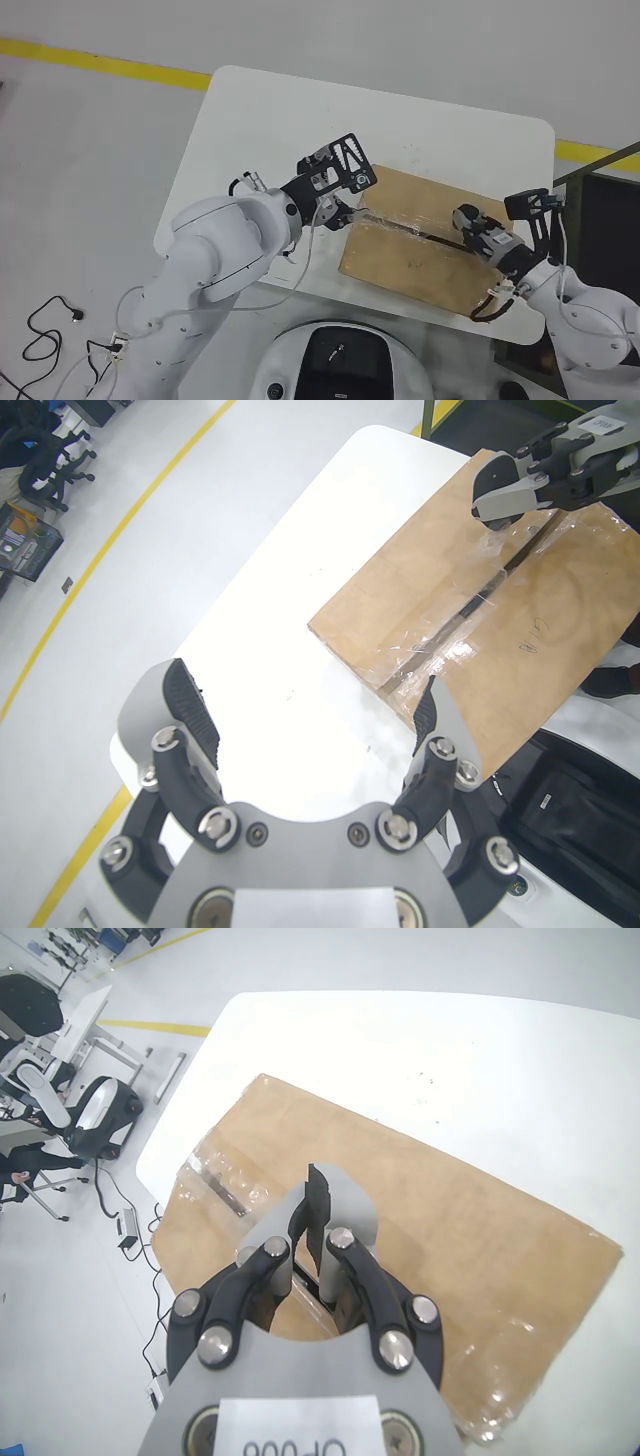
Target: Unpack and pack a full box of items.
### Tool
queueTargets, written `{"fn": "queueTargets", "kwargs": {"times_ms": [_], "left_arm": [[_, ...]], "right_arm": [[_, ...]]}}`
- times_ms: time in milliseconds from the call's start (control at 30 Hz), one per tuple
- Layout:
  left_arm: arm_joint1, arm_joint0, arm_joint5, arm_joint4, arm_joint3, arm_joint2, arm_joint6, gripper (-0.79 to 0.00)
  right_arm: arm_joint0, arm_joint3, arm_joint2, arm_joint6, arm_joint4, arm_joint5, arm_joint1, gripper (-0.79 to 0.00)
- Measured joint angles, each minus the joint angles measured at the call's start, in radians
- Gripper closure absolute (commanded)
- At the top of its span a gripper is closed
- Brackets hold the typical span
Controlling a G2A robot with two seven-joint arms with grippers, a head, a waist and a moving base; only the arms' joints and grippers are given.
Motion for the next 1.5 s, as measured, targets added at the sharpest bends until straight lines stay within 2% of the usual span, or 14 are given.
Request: {"fn": "queueTargets", "kwargs": {"times_ms": [233,567,600,633,667,767,800,1133,1267,1500], "left_arm": [[0.003,-0.007,0.000,-0.003,0.005,0.007,0.004,-0.785],[0.009,-0.008,0.008,-0.007,0.003,0.010,0.006,-0.785],[0.009,-0.008,0.009,-0.007,0.003,0.011,0.007,-0.785],[0.010,-0.009,0.010,-0.008,0.002,0.012,0.008,-0.785],[0.010,-0.009,0.010,-0.009,0.002,0.012,0.008,-0.785],[0.011,-0.010,0.012,-0.009,0.001,0.013,0.010,-0.785],[0.012,-0.011,0.013,-0.009,0.001,0.013,0.012,-0.785],[0.017,-0.012,0.024,-0.010,-0.005,0.013,0.018,-0.785],[0.020,-0.010,0.025,-0.009,-0.009,0.009,0.015,-0.785],[0.024,-0.008,0.026,-0.010,-0.011,0.004,0.015,-0.785]], "right_arm": [[-0.052,-0.009,0.042,-0.032,0.024,-0.009,-0.001,0.000],[-0.121,-0.030,0.125,-0.010,0.044,-0.027,0.002,0.000],[-0.126,-0.033,0.130,-0.010,0.051,-0.024,0.001,-0.062],[-0.132,-0.038,0.138,-0.009,0.067,-0.018,0.001,-0.326],[-0.136,-0.042,0.143,-0.005,0.080,-0.014,0.001,-0.486],[-0.141,-0.059,0.157,0.019,0.113,-0.010,0.001,-0.533],[-0.136,-0.063,0.158,0.026,0.122,-0.008,0.002,-0.610],[-0.037,-0.024,0.064,0.048,0.113,0.035,0.004,-0.613],[0.001,-0.001,0.009,0.042,0.101,0.043,0.002,-0.554],[0.059,0.040,-0.076,0.033,0.061,0.064,-0.001,-0.505]]}}
